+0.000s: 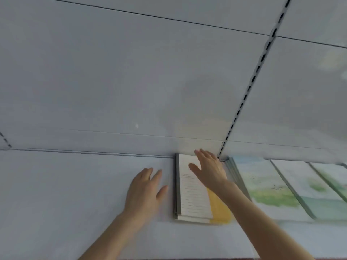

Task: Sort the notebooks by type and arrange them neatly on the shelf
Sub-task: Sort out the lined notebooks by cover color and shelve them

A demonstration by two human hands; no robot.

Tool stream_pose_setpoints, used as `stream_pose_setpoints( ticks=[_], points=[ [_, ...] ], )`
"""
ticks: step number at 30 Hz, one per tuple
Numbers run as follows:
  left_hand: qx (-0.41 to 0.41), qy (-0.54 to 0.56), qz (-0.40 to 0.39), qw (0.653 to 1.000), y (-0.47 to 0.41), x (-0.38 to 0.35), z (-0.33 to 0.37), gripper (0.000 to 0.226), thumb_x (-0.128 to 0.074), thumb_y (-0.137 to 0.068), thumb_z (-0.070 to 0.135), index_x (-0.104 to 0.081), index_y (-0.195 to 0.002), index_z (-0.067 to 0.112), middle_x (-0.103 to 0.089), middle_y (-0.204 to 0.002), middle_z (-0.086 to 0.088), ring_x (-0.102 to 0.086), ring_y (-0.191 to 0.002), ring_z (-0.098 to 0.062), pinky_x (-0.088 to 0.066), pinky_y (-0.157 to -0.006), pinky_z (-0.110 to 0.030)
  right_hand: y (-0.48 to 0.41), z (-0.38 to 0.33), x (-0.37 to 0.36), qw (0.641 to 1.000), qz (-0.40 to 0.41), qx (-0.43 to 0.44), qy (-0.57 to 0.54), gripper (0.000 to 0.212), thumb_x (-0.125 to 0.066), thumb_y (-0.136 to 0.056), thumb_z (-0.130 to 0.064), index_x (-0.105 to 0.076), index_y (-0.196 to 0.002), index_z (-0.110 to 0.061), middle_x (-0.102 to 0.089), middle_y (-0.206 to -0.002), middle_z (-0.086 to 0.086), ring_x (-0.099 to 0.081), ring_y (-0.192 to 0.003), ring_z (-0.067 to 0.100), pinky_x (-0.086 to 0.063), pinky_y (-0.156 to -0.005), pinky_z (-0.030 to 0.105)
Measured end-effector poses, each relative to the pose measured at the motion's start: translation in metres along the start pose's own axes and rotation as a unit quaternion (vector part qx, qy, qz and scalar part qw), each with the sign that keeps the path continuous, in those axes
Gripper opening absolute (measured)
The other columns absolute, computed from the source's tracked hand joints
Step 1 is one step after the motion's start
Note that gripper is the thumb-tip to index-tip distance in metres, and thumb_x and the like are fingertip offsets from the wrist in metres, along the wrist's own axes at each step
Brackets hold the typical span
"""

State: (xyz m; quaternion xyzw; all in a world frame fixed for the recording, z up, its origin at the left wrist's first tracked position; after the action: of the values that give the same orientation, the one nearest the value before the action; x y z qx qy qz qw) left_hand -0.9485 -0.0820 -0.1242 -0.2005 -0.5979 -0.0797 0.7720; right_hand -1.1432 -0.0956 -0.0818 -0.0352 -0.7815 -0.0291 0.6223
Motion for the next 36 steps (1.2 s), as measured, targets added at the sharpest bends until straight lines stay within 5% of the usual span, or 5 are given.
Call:
stream_pose_setpoints(
  ticks=[8,13,18,26,36],
  points=[
    [0.17,-0.08,0.033,0.982,0.09,0.112,-0.167,0.06,-0.029,-0.094,0.053,-0.035,-0.143,0.018,-0.036,-0.147,-0.009,-0.029,-0.139,-0.021,-0.021,-0.113,-0.039,-0.04,-0.212,-0.016,0.98,-0.002,0.197,0.003,0.06,-0.037,-0.097,-0.042,-0.018,-0.147,-0.014,-0.02,-0.155,0.004,-0.014,-0.143,0.021,-0.014,-0.117,0.036],
    [0.25,-0.136,0.057,0.957,0.192,0.171,-0.293,0.06,-0.033,-0.083,0.051,-0.069,-0.108,0.01,-0.071,-0.101,-0.013,-0.067,-0.097,-0.029,-0.053,-0.077,-0.046,-0.012,-0.391,-0.042,0.952,0.007,0.305,-0.014,0.06,-0.037,-0.097,-0.042,-0.02,-0.147,-0.013,-0.021,-0.154,0.006,-0.017,-0.143,0.021,-0.015,-0.117,0.035],
    [0.3,-0.154,0.071,0.939,0.287,0.225,-0.38,0.072,-0.016,-0.088,0.059,-0.03,-0.145,0.017,-0.038,-0.146,-0.01,-0.03,-0.138,-0.024,-0.025,-0.112,-0.041,0.033,-0.546,-0.072,0.923,0.002,0.382,-0.042,0.06,-0.038,-0.097,-0.042,-0.022,-0.146,-0.012,-0.022,-0.154,0.007,-0.017,-0.142,0.02,-0.014,-0.117,0.035],
    [0.365,-0.192,0.11,0.904,0.383,0.257,-0.501,0.048,-0.072,-0.074,0.043,-0.069,-0.106,0.007,-0.072,-0.095,-0.011,-0.07,-0.089,-0.027,-0.055,-0.07,-0.043,0.069,-0.719,-0.113,0.888,-0.015,0.46,-0.023,0.058,-0.039,-0.097,-0.04,-0.026,-0.145,-0.01,-0.029,-0.151,0.007,-0.024,-0.139,0.022,-0.017,-0.113,0.029],
    [0.365,-0.138,0.155,0.907,0.403,0.275,-0.638,0.055,-0.058,-0.086,0.044,-0.053,-0.131,0.012,-0.06,-0.125,-0.011,-0.053,-0.121,-0.027,-0.041,-0.099,-0.043,0.037,-0.886,-0.166,0.882,-0.04,0.469,-0.002,0.057,-0.042,-0.096,-0.041,-0.035,-0.137,-0.002,-0.038,-0.143,0.015,-0.03,-0.134,0.028,-0.021,-0.108,0.031]
  ],
)
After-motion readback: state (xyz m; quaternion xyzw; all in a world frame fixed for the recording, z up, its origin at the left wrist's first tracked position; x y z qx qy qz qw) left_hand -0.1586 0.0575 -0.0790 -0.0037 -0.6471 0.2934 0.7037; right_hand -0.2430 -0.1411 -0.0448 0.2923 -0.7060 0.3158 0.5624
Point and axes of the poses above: each hand's wrist, its own y-axis away from the middle knuckle, its own x-axis out of the back of the hand, z = x × y, the point moved 1 cm from there along -y, towards the middle knuckle
